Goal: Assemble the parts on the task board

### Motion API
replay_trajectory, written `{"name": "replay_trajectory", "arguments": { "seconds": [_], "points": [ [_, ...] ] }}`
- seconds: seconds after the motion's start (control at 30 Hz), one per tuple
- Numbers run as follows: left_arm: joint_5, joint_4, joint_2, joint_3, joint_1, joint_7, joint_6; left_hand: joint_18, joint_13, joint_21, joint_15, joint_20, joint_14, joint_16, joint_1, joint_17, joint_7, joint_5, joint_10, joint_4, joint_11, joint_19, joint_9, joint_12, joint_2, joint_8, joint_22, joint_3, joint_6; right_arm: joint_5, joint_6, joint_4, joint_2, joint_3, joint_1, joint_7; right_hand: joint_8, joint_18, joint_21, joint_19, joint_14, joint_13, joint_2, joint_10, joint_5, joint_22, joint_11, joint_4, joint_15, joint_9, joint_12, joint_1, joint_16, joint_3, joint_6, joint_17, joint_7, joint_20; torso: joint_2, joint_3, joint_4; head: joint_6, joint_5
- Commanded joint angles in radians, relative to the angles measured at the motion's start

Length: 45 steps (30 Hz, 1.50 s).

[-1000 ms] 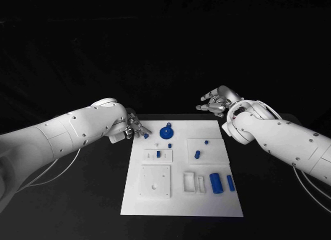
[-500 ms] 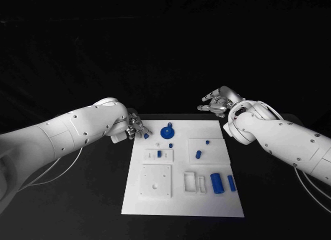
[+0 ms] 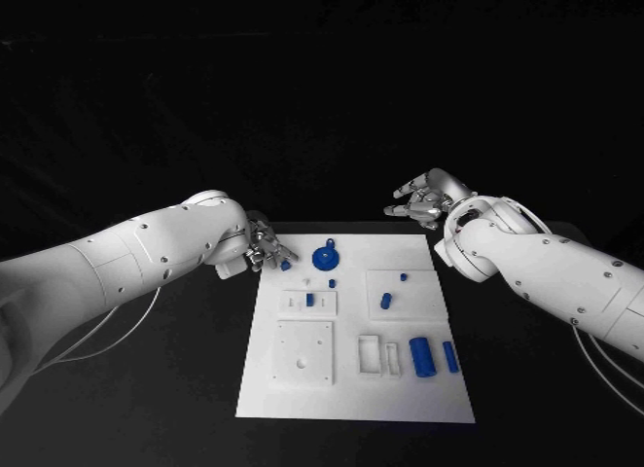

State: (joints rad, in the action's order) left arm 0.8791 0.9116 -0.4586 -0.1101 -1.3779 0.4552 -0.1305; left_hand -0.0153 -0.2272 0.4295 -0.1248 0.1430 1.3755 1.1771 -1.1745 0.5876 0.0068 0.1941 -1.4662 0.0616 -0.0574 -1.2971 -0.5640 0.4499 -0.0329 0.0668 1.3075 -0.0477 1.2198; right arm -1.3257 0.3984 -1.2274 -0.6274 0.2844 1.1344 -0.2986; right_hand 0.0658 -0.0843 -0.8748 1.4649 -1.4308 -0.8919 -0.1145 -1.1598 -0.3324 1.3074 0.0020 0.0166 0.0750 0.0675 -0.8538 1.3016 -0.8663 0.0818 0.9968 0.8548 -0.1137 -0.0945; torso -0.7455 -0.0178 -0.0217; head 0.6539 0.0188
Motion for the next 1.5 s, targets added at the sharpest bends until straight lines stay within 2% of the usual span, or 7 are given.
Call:
{"name": "replay_trajectory", "arguments": {
  "seconds": [0.03,0.1,0.5,1.07,1.3,1.4,1.5],
  "points": [
    [-0.009,0.004,0.000,0.001,0.000,-0.013,-0.004,0.000,0.000,-0.007,0.001,-0.001,-0.004,-0.001,0.001,-0.002,0.005,-0.017,-0.045,0.025,0.002,0.002,-0.004,-0.002,-0.031,0.000,0.019,0.021,0.002,-0.001,-0.011,0.000,0.001,0.000,-0.001,0.004,-0.003,-0.014,0.002,0.060,-0.009,0.002,-0.003,-0.003,0.000,0.104,-0.001,-0.006,0.001,-0.001,0.001,-0.009,0.003,0.001,-0.003,-0.001,-0.001,0.000,0.000,-0.0003,-0.0005,0.000,0.000],
    [-0.003,0.004,-0.001,0.001,0.000,-0.013,-0.001,0.000,-0.001,-0.008,0.002,-0.001,-0.004,-0.002,0.000,-0.003,0.006,-0.031,-0.045,0.037,0.003,0.002,-0.006,-0.003,-0.042,0.000,0.019,0.032,0.000,-0.001,-0.011,0.000,0.000,0.000,-0.001,0.004,-0.003,-0.014,0.004,0.060,-0.009,0.002,-0.003,-0.003,-0.001,0.103,-0.001,-0.007,0.001,-0.001,0.001,-0.010,0.003,0.000,-0.003,-0.001,-0.001,0.000,0.000,-0.0007,-0.0004,0.000,0.000],
    [0.046,0.019,-0.012,0.000,0.001,-0.012,-0.004,-0.002,0.000,-0.010,0.004,-0.004,-0.006,-0.003,-0.011,-0.005,0.014,-0.079,-0.044,0.037,0.008,0.004,0.009,-0.007,-0.066,-0.001,0.019,0.040,-0.018,0.001,-0.012,0.001,-0.001,0.000,-0.003,0.005,-0.003,-0.014,0.003,0.060,-0.009,0.002,-0.004,-0.003,-0.001,0.104,-0.001,-0.008,0.000,-0.001,0.001,-0.010,0.004,-0.001,-0.004,-0.001,-0.001,0.000,0.000,-0.0007,-0.0002,0.000,0.000],
    [0.054,0.037,-0.030,0.001,0.002,-0.012,-0.013,-0.003,0.000,-0.014,0.005,-0.005,-0.011,-0.003,-0.036,-0.007,0.015,-0.039,-0.044,0.001,0.008,0.006,0.022,-0.015,-0.056,-0.001,0.019,0.034,-0.022,0.001,-0.015,0.002,-0.002,0.000,-0.005,0.004,-0.003,-0.014,0.003,0.060,-0.009,0.002,-0.004,-0.003,-0.001,0.104,-0.001,-0.008,0.000,-0.001,0.001,-0.010,0.004,-0.001,-0.004,-0.001,-0.001,0.000,0.000,-0.0001,-0.0004,0.002,0.001],
    [0.040,0.041,-0.033,0.001,0.002,-0.012,-0.011,-0.002,-0.001,-0.013,0.004,-0.004,-0.011,-0.001,-0.042,-0.007,0.011,-0.018,-0.044,-0.016,0.006,0.005,0.021,-0.013,-0.027,0.000,0.020,0.029,-0.015,0.001,-0.017,0.003,-0.001,0.000,-0.006,0.004,-0.003,-0.014,0.004,0.060,-0.009,0.002,-0.004,-0.003,-0.002,0.104,-0.001,-0.009,0.000,-0.001,0.001,-0.007,0.004,-0.002,-0.005,0.000,-0.001,0.000,-0.001,-0.0003,0.0002,0.005,0.002],
    [0.029,0.042,-0.034,0.001,0.002,-0.013,-0.013,-0.001,-0.001,-0.013,0.003,-0.003,-0.010,0.001,-0.048,-0.007,0.008,0.007,-0.044,-0.026,0.005,0.005,0.018,-0.013,-0.010,0.000,0.020,0.025,-0.012,0.001,-0.017,0.003,-0.001,0.000,-0.006,0.004,-0.003,-0.014,0.004,0.060,-0.009,0.002,-0.004,-0.003,-0.002,0.104,-0.001,-0.009,0.000,-0.001,0.001,-0.007,0.004,-0.002,-0.005,0.000,-0.001,0.000,0.000,-0.0006,0.0003,0.006,0.002],
    [0.019,0.044,-0.034,0.001,0.002,-0.014,-0.015,0.001,-0.001,-0.013,0.002,-0.002,-0.011,0.001,-0.055,-0.006,0.006,0.014,-0.044,-0.041,0.004,0.006,0.016,-0.013,0.013,0.000,0.020,0.014,-0.011,0.001,-0.017,0.004,-0.001,0.000,-0.006,0.004,-0.003,-0.014,0.004,0.060,-0.009,0.002,-0.004,-0.003,-0.002,0.104,-0.001,-0.009,0.000,-0.001,0.001,-0.007,0.004,-0.002,-0.005,0.000,-0.001,0.000,0.000,-0.0004,-0.0001,0.007,0.002]
  ]
}}
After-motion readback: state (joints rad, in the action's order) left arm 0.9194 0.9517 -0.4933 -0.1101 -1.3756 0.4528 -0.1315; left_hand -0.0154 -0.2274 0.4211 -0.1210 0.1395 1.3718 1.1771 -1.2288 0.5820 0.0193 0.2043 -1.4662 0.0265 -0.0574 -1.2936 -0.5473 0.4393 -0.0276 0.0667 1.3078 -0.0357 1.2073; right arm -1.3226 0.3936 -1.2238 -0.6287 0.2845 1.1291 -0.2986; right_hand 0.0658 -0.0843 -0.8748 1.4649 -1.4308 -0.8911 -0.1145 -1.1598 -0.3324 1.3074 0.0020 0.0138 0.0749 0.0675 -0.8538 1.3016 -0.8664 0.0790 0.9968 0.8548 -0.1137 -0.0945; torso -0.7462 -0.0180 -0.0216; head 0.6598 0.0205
